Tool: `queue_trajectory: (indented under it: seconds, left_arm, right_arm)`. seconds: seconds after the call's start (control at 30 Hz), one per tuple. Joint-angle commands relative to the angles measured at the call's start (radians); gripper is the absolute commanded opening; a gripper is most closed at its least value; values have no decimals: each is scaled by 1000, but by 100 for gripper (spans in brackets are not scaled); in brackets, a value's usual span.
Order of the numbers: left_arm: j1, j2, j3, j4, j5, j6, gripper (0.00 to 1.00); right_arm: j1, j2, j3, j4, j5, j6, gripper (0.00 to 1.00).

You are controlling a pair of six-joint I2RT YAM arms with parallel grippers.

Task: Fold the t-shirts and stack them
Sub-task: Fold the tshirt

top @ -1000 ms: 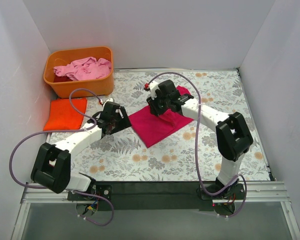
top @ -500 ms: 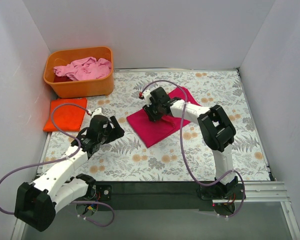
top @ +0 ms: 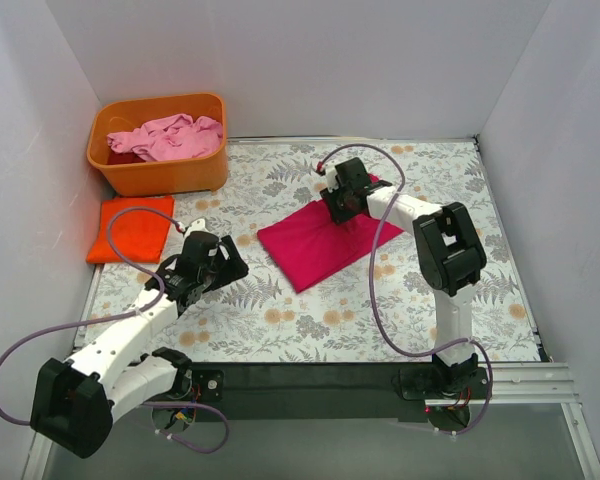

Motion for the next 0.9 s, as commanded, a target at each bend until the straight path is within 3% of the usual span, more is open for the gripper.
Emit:
queue_trajectory:
  seconds: [0.0,0.3,0.53,0.67,0.87]
  left_arm:
    - [-4,35,22,17,27,-1,67]
    - [-3,269,183,136,102,-11,63]
    - [-3,574,387,189,118,9,54]
    - [-3,622,434,187,128,4,53]
    - [-3,592,381,185,115,16,52]
  right_arm:
    - [-56,-94,35,4,-172,79,36]
    - [-61,-232,-151,168,-601,275,37]
    - [-101,-166,-243,378,-704,443,37]
    - [-173,-44,-283,547,-811,536,37]
    - [-242,75,-293,613,-845,545,37]
